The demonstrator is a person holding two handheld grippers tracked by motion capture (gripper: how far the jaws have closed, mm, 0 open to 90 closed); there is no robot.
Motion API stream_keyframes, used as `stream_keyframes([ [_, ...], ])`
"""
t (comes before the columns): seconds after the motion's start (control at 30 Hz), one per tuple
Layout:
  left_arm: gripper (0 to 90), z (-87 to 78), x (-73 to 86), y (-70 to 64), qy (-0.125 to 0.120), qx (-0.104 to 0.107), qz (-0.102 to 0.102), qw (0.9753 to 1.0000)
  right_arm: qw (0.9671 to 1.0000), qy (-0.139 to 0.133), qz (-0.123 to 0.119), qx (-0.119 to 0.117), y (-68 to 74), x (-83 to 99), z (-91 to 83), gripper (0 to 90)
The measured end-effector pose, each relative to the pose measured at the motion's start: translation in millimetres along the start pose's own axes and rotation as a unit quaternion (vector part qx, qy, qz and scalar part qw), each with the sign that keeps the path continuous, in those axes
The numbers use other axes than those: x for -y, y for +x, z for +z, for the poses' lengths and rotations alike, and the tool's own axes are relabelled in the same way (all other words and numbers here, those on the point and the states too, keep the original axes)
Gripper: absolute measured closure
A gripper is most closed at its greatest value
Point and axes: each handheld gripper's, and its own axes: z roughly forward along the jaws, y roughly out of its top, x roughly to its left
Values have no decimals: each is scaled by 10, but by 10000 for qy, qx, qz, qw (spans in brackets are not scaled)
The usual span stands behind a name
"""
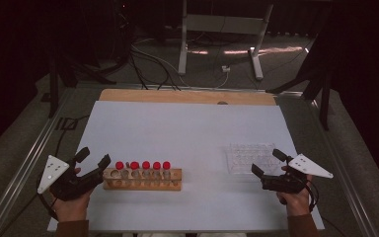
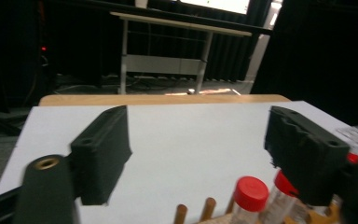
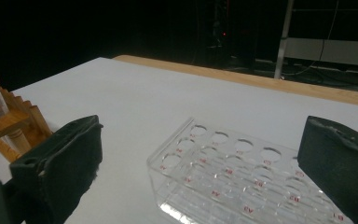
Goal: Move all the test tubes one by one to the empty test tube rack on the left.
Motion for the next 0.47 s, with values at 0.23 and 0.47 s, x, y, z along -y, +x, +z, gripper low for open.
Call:
stream_keyframes([
  [0.23,48,7,-10,51,-51,-258,-71,9996,10000,-54,31,-7,6,35,-20,0],
  [0.47,6,19,-11,71,21,-484,-93,9988,10000,-82,34,-20,3,37,-25,0],
])
